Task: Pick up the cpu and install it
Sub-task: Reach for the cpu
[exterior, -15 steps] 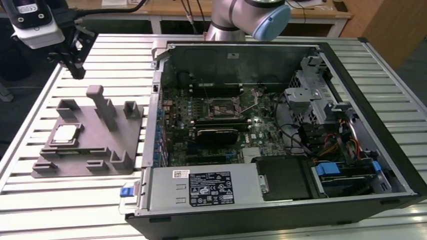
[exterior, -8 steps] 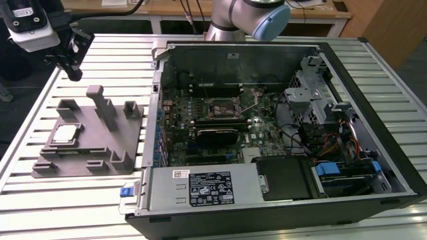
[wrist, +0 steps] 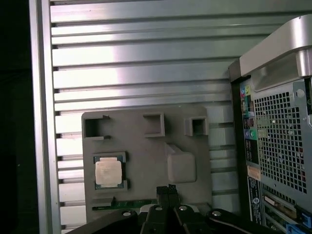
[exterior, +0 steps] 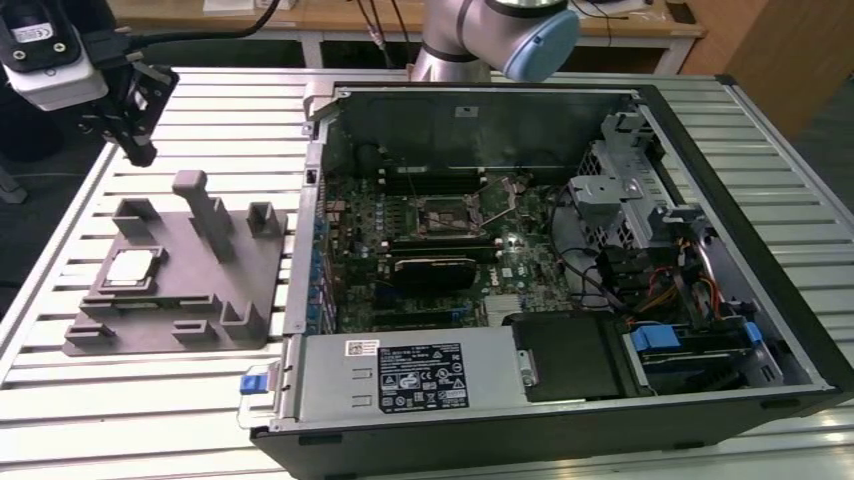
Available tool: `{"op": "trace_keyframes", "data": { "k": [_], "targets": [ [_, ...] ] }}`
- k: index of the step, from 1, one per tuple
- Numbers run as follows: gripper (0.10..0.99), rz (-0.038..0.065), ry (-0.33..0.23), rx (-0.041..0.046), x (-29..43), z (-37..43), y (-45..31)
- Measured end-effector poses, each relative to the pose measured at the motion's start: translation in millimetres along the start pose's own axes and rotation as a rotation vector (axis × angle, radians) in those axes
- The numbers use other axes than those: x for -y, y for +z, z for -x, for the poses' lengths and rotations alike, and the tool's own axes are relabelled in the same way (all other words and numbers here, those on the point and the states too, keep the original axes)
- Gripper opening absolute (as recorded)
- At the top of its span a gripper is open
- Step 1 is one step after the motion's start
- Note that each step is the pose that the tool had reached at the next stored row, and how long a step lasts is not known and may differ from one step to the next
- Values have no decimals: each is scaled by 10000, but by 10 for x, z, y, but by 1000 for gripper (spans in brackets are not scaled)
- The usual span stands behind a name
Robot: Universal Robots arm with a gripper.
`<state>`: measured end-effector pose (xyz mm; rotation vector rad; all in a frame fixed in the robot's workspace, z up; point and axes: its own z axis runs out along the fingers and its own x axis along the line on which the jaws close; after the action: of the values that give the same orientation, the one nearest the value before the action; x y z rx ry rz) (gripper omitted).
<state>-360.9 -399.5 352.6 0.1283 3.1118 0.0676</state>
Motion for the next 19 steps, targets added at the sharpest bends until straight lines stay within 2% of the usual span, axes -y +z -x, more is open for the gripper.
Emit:
{"op": "trace_keyframes", "data": {
  "k": [19],
  "targets": [
    [106, -2, 20, 0, 23, -218, 115]
  ]
}}
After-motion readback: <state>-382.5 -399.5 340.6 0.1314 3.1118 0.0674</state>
